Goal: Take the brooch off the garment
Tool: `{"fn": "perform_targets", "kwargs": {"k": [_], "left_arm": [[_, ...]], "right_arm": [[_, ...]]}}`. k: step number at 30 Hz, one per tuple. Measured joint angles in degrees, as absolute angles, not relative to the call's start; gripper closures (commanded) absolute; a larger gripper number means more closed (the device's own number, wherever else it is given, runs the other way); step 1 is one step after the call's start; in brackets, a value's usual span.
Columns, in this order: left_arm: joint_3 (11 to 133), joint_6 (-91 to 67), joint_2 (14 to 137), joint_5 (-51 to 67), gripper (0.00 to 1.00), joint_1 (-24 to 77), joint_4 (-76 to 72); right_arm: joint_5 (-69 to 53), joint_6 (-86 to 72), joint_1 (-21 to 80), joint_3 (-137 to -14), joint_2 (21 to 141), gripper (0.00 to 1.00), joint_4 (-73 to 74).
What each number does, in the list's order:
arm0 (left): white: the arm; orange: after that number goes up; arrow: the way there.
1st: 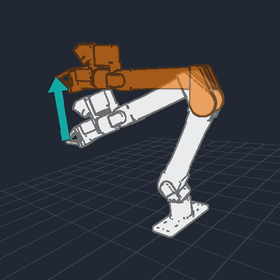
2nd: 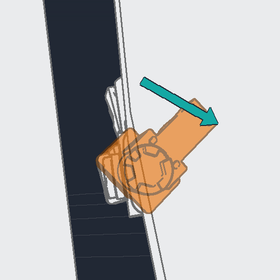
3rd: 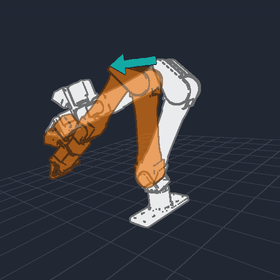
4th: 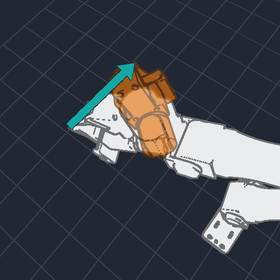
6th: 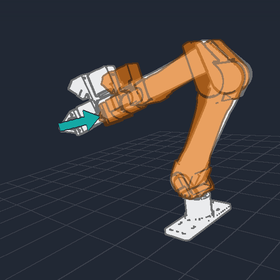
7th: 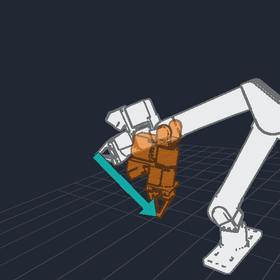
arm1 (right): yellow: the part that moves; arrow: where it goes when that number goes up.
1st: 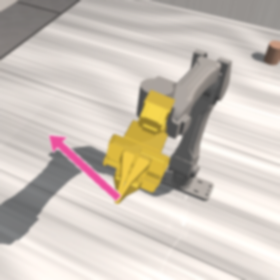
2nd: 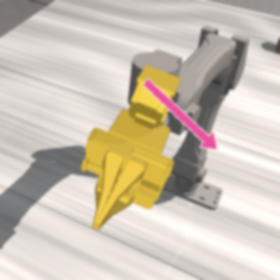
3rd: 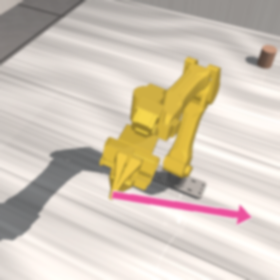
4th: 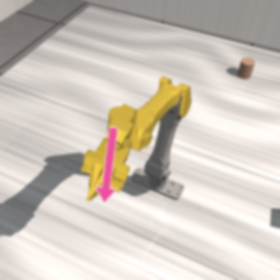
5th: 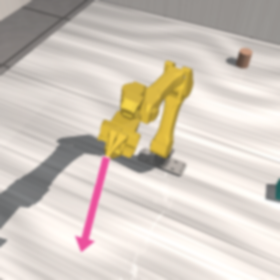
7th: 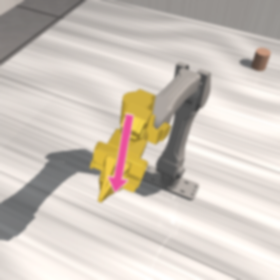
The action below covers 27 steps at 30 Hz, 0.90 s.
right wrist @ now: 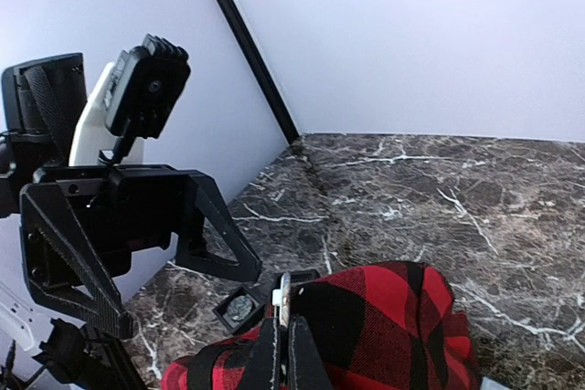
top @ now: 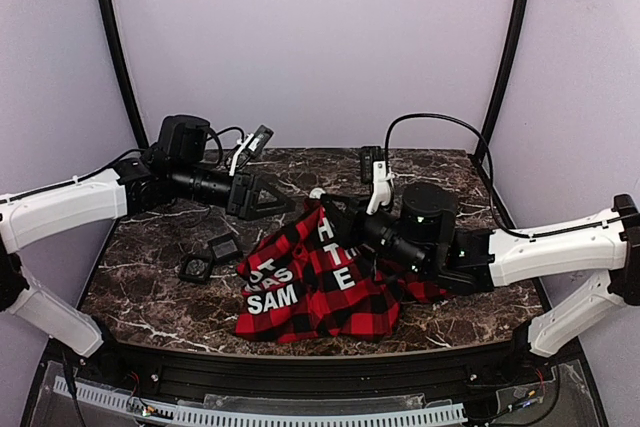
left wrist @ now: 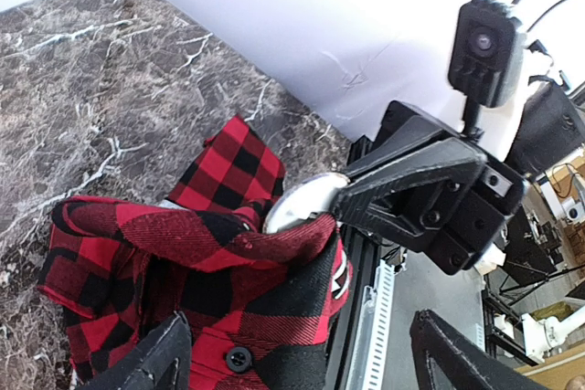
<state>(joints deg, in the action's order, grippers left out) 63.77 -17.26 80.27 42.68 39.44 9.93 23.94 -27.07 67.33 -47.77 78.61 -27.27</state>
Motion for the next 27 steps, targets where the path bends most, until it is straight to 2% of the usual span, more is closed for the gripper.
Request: {"fn": "perform_targets", "kwargs": {"k": [7,18,25,27], "left_arm": [[61.12,-18.44,78.41,46.35,0.14,39.48,5.63],[60.01,-22.11,78.52,51.13,0.53,39.48,0.32],[58.98,-24.51,78.52,53.87,0.71,39.48,-3.55],[58.89,-24.73,78.52,54.39,0.72,39.48,-4.21]], "right_arm": [[15.68,-27.92,67.26,-45.63,77.23,1.00,-36.86],[7.68,-30.55,67.22,-45.45,77.25,1.00,-41.30],[6.48,-32.16,67.16,-45.45,77.38,1.00,-41.60],[6.37,-32.36,67.07,-45.45,77.38,1.00,-41.63]]}}
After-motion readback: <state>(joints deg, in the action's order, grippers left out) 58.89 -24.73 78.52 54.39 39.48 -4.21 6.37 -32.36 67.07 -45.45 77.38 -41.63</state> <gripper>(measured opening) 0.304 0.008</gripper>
